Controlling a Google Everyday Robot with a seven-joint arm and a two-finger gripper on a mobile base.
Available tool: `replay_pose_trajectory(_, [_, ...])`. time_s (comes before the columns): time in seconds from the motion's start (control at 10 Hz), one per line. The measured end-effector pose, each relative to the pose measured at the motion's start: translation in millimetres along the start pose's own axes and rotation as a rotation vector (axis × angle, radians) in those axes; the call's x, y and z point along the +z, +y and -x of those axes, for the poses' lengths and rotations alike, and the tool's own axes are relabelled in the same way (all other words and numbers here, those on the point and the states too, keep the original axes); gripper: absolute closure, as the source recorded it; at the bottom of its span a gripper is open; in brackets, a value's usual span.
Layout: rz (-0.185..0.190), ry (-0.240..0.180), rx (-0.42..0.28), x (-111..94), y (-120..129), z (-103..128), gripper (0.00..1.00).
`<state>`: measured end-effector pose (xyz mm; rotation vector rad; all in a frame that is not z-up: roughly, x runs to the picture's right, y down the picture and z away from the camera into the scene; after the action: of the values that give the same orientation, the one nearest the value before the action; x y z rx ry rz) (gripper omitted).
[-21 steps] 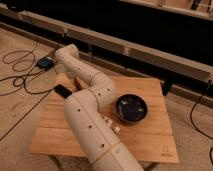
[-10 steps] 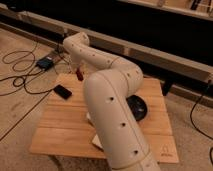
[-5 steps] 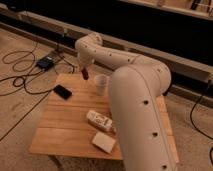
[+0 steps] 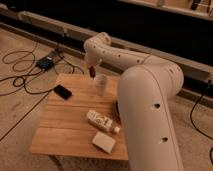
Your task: Place the pepper in the ceramic cup
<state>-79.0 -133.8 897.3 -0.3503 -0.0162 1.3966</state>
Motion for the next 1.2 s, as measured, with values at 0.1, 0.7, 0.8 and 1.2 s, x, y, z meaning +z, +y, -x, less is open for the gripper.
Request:
replay_pose_trajectory(0.1, [-0.009, -0.004, 0.004, 0.0, -4.1, -0.7, 1.00])
replay_pose_trajectory(0.7, [-0.062, -0.027, 0.023, -6.6, -38.8, -11.3, 1.00])
replay_pose_trajectory(0.8, [-0.071, -0.029, 0.028, -6.7, -45.0, -14.6, 1.00])
replay_pose_trajectory(1.2, [-0.080, -0.029, 0.034, -0.5, -52.4, -26.7, 0.83])
